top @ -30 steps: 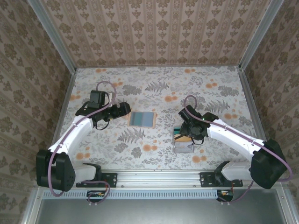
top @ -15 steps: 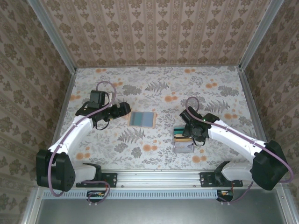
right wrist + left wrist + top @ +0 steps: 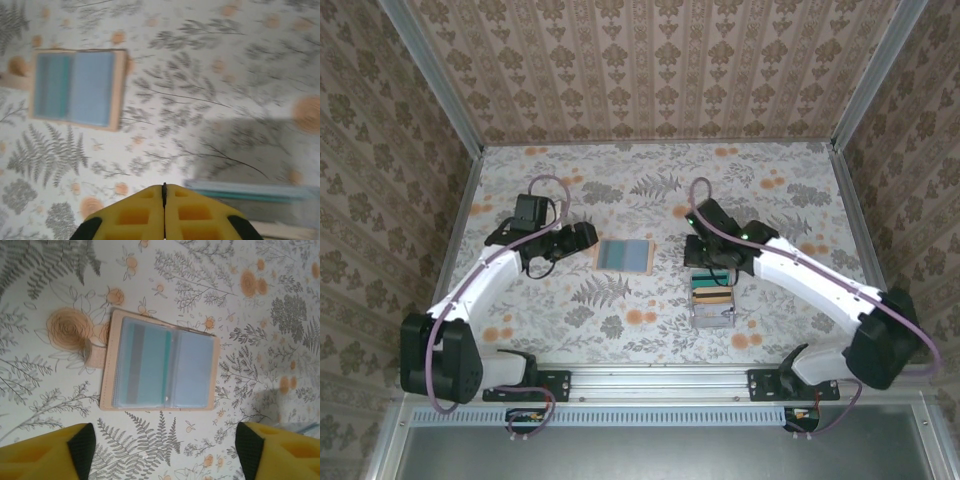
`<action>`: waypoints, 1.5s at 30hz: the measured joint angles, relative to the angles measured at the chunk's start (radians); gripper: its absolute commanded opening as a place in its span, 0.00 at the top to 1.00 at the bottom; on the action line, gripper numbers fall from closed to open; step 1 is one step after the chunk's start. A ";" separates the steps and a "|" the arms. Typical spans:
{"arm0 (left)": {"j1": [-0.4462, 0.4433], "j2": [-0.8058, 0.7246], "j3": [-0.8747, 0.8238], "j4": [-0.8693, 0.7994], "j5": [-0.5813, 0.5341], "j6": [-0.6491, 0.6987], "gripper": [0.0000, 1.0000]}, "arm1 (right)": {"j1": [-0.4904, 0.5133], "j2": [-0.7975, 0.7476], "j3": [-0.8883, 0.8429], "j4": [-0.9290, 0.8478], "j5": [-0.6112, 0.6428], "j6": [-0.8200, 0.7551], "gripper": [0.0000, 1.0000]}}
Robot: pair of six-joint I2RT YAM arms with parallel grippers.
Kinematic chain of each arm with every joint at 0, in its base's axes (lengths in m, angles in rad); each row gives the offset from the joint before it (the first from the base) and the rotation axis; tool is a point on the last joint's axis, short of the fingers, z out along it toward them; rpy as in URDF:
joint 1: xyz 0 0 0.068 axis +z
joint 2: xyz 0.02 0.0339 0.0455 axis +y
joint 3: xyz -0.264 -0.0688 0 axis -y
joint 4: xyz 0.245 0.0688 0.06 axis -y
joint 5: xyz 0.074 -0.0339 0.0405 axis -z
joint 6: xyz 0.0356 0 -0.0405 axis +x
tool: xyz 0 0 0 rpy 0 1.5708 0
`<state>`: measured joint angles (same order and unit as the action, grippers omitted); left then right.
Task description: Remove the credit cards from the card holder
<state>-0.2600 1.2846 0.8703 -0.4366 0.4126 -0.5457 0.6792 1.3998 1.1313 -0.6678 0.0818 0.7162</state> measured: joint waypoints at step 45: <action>-0.054 0.489 0.171 0.006 0.010 0.033 0.63 | -0.004 0.757 0.499 -0.022 -0.188 -0.011 1.00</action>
<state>-0.3141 1.7737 1.0416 -0.4305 0.4221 -0.5129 0.6750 2.1567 1.6306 -0.6895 -0.1066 0.7052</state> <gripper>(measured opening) 0.370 0.066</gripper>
